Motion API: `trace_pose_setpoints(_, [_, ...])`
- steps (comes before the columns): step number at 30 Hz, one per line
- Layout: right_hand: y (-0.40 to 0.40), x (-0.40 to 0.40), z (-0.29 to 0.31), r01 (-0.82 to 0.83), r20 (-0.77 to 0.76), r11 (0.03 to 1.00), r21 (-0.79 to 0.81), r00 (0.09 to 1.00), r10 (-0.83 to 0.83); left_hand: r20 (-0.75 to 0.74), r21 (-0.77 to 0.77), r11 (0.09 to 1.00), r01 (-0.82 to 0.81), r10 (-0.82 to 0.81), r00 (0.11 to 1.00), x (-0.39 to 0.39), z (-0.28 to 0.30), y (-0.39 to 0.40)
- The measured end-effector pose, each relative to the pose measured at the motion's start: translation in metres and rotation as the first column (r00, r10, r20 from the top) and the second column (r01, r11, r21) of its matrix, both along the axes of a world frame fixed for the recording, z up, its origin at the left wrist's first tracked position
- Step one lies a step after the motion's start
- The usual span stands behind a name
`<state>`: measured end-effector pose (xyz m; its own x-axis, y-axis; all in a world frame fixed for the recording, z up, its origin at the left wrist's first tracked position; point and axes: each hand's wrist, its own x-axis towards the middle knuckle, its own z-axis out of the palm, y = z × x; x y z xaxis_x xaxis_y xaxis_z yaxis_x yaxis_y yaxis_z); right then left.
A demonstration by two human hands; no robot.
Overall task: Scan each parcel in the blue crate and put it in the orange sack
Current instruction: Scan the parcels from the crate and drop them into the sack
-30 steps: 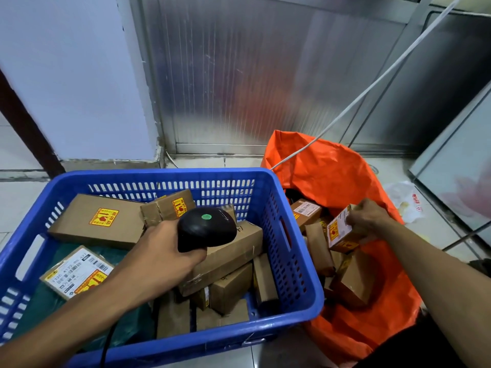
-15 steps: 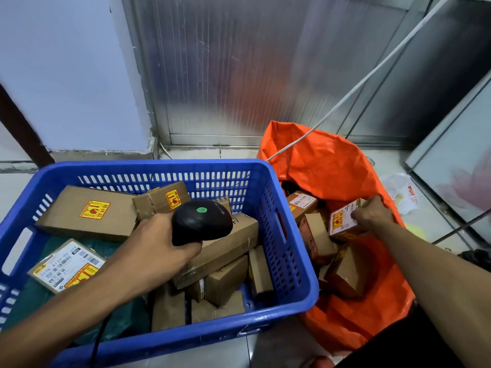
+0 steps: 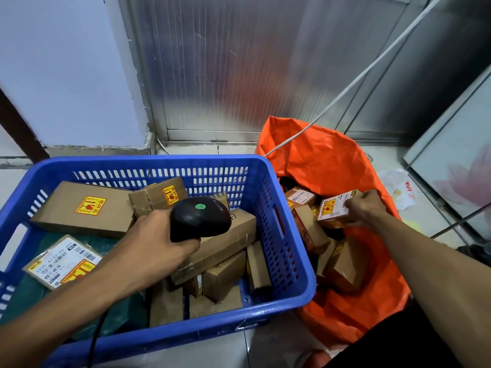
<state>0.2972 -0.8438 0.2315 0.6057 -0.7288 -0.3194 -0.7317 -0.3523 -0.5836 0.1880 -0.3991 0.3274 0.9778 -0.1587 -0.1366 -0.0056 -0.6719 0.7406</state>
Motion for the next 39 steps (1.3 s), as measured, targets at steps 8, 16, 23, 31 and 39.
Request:
trace_pose_setpoints(8, [0.001,-0.004,-0.01,-0.076,-0.157,0.989,-0.127,0.986,0.055,0.013,0.017,1.0,0.005,-0.005,1.0,0.001,-0.001,-0.001])
trace_pose_setpoints(16, [0.027,-0.006,-0.007,-0.303,-0.278,0.94,0.154,0.9,0.336,-0.002,0.016,1.0,0.011,-0.011,1.0,0.0,-0.002,-0.002])
trace_pose_setpoints(23, [0.064,0.01,0.012,-0.516,-0.202,0.846,0.135,0.822,0.533,-0.014,0.022,1.0,0.02,-0.019,1.0,-0.003,0.003,0.0])
trace_pose_setpoints(31, [0.139,0.016,0.005,-0.73,-0.16,0.642,-0.232,0.68,0.715,0.003,0.022,1.0,0.0,0.0,1.0,-0.004,0.007,0.002])
trace_pose_setpoints(39, [0.203,-0.007,-0.035,-0.743,-0.299,0.455,-0.491,0.634,0.713,-0.001,0.027,0.999,-0.039,0.039,0.999,0.0,0.006,0.012])
